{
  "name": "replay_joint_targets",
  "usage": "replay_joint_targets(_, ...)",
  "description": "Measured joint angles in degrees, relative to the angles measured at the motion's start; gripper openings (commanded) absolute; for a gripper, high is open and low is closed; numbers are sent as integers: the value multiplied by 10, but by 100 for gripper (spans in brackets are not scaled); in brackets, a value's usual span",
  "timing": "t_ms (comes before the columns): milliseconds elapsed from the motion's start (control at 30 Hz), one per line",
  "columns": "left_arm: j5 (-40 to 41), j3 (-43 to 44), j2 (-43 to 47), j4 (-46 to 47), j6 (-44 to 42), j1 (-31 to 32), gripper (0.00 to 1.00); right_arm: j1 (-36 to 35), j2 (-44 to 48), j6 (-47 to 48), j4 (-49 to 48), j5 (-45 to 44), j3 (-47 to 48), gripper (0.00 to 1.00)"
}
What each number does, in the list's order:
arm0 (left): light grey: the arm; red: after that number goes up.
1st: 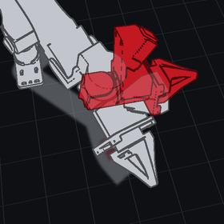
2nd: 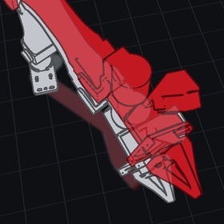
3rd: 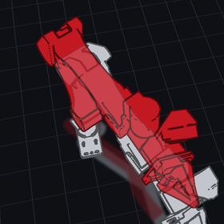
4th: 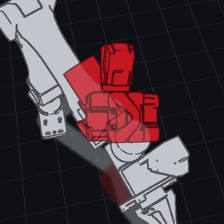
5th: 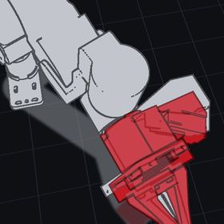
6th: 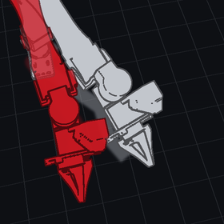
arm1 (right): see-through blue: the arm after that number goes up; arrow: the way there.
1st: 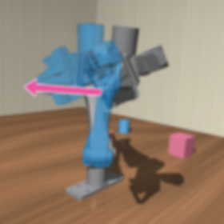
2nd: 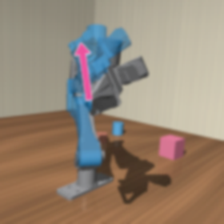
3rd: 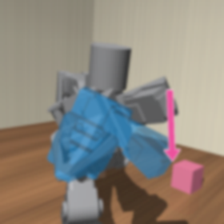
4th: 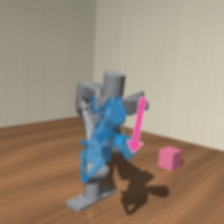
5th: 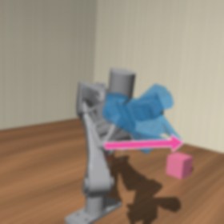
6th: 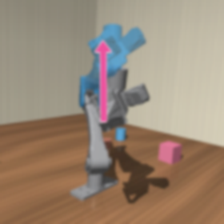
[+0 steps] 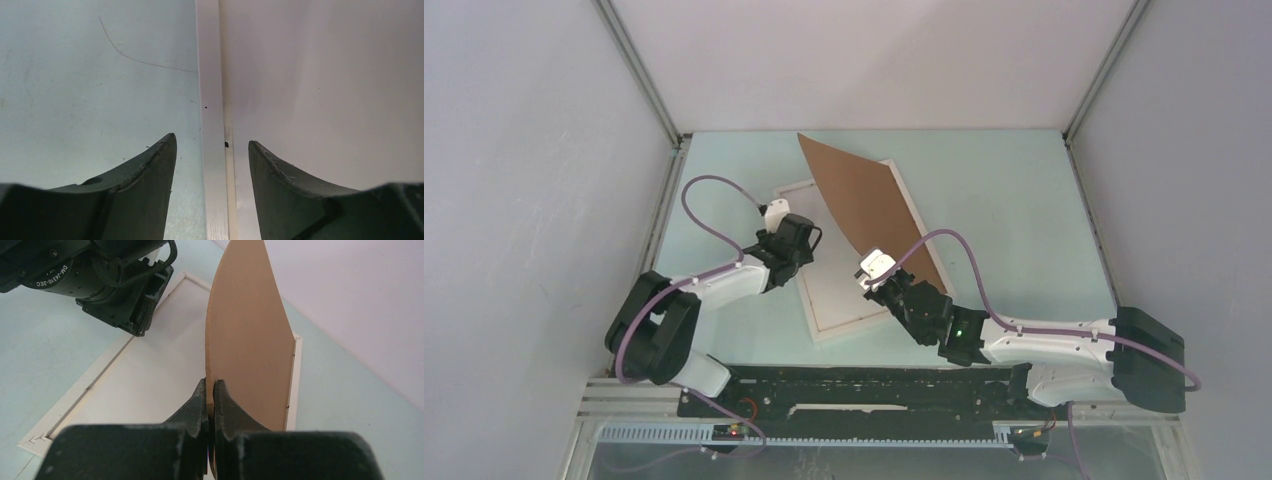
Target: Put the photo into the frame
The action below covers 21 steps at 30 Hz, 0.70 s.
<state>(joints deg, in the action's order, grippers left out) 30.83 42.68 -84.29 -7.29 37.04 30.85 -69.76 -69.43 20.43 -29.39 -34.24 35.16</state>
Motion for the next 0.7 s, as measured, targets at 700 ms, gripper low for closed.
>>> replay_joint_targets(700,20,0,-48,22,0,9,45,0,0,-2,-4,0,-2,0)
